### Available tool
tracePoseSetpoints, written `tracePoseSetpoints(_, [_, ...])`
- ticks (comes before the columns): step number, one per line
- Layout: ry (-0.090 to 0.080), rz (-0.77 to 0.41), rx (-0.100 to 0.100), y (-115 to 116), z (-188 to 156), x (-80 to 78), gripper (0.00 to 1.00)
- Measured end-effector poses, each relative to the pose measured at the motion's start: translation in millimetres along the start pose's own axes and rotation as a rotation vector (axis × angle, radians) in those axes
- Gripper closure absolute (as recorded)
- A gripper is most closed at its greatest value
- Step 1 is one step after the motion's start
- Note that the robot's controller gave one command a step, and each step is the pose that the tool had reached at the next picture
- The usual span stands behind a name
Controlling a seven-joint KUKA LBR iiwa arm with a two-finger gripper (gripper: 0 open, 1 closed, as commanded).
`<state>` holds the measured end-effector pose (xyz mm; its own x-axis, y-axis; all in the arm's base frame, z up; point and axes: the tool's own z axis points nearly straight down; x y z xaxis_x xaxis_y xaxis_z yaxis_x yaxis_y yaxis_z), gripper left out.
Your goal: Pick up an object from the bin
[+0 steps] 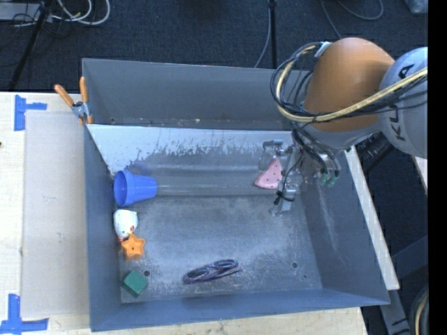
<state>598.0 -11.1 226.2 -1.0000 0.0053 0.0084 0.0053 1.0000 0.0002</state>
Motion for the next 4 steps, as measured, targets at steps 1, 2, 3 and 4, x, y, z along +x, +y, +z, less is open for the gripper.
tracePoseSetpoints(1, [-0.007,0.0,0.0,0,-5,-1.2,0.0])
tracePoseSetpoints(2, [-0.006,-0.102,0.0,29,61,46.5,0.0])
tracePoseSetpoints(3, [-0.006,-0.443,0.002,67,72,36.8,0.0])
tracePoseSetpoints(4, [-0.005,-0.5,0.0,77,85,70.4,0.0])
